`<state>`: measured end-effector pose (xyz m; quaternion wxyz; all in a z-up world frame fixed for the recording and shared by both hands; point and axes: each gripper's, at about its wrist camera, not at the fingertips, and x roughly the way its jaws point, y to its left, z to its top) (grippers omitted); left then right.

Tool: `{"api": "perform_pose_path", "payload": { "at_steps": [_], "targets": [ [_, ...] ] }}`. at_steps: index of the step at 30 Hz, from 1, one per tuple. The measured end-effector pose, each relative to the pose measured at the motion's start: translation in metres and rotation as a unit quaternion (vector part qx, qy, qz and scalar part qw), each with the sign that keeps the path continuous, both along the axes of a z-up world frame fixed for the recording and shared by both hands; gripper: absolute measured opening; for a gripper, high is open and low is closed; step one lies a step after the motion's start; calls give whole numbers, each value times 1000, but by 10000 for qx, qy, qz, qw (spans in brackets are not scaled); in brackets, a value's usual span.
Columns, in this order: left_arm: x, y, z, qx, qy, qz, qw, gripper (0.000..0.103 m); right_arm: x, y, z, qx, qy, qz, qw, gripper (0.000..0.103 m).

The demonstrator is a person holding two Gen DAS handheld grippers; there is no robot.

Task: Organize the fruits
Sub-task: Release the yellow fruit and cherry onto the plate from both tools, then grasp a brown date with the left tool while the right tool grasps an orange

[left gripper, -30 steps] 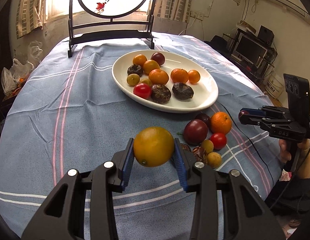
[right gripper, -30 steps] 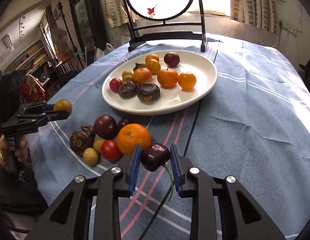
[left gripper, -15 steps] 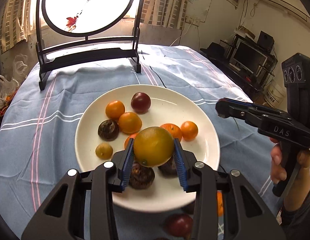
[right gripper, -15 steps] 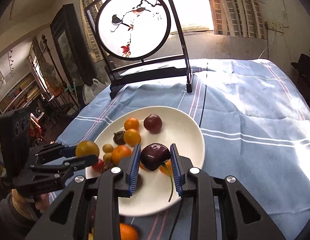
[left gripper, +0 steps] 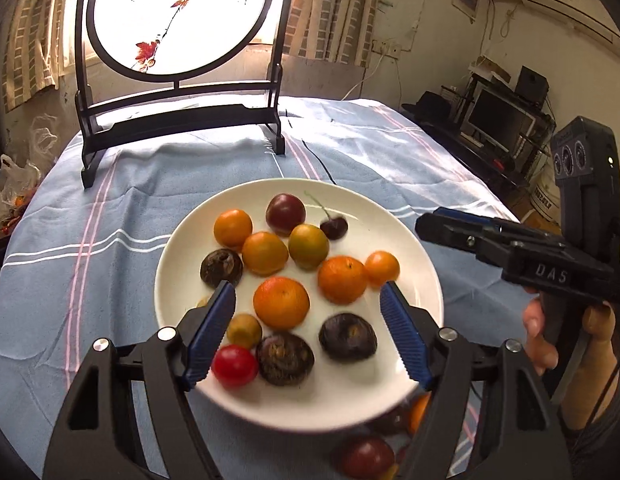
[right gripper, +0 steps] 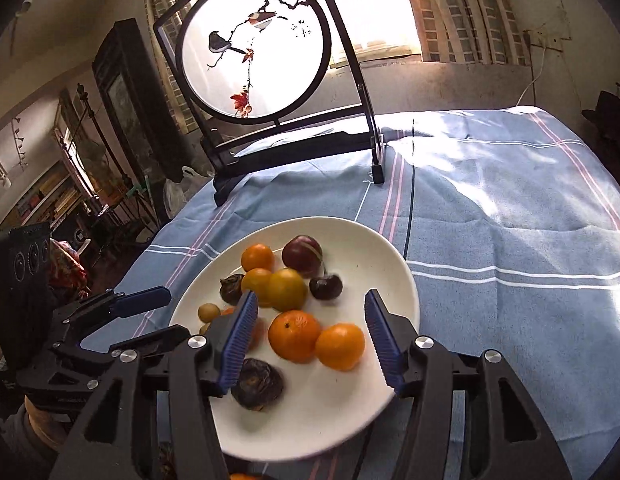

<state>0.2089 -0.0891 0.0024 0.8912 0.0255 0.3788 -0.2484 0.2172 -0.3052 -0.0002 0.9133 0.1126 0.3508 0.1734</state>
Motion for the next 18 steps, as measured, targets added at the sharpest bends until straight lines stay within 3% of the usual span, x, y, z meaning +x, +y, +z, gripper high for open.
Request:
{"api": "perform_pose_path", "payload": {
  "at_steps": [7,10,12,13,18],
  "targets": [
    [-97,27,-20,691,-114,-371,9969,74,-64,-18,-30,262,-42,-69,9996,58],
    [-119,35,-35,755,49,-335,9966,73,-77,-14,-32,93,-132,-20,9999,58],
    [-128,32,-43,836,75,-354,9958,55,-79,-11,-31,-30,-218,-3,9998,58],
    [-132,29,-46,899,42,-371,9952,52,-79,-10,-32,-56,-222,3,9997,58],
    [-143,7,-61,1178,-122,-516,9916,48,-74,-13,-34,-51,-150,-70,9998,58]
  ]
}}
